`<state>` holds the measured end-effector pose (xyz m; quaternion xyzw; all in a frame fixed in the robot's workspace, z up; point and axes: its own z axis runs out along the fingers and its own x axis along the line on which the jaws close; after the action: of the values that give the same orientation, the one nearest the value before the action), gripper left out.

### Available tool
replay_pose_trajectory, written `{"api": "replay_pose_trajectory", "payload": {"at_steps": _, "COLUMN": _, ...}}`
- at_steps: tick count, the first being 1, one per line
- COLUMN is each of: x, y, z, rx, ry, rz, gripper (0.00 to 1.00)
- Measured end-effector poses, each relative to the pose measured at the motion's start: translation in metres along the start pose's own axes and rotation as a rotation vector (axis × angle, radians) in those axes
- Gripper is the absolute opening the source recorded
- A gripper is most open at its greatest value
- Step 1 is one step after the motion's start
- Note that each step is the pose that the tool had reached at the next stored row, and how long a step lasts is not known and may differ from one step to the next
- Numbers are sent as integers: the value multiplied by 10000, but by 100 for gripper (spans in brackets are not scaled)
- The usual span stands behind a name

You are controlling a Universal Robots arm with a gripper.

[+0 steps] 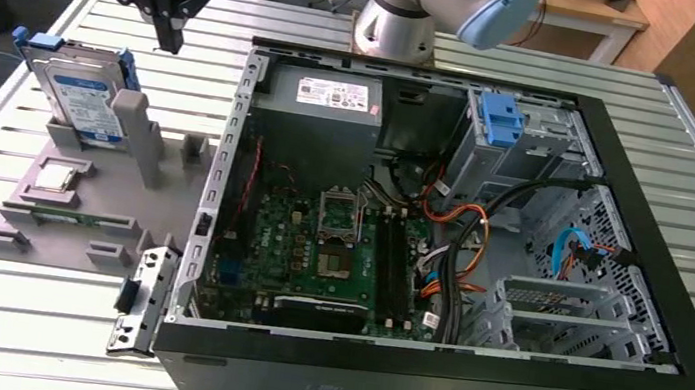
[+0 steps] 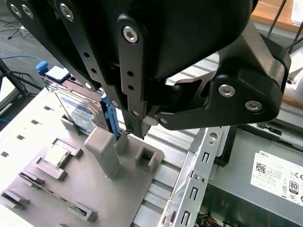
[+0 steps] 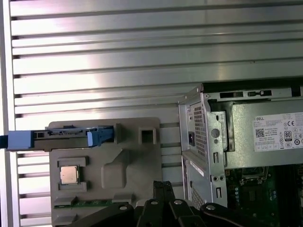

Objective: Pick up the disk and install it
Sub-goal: 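Reach for the disk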

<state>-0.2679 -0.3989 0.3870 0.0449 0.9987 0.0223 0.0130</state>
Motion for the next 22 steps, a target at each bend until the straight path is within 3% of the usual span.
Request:
{"api": "replay_pose_trajectory", "payload": {"at_steps": 10, "x": 53, "y": 26, "z": 35, "rx": 0, "ry": -2, "rz": 23, "gripper": 10}}
{"api": "replay_pose_trajectory", "payload": {"at_steps": 22, "x": 256, "y": 134, "z": 104, "rx": 2, "ry": -2, "rz": 47, "gripper": 10}}
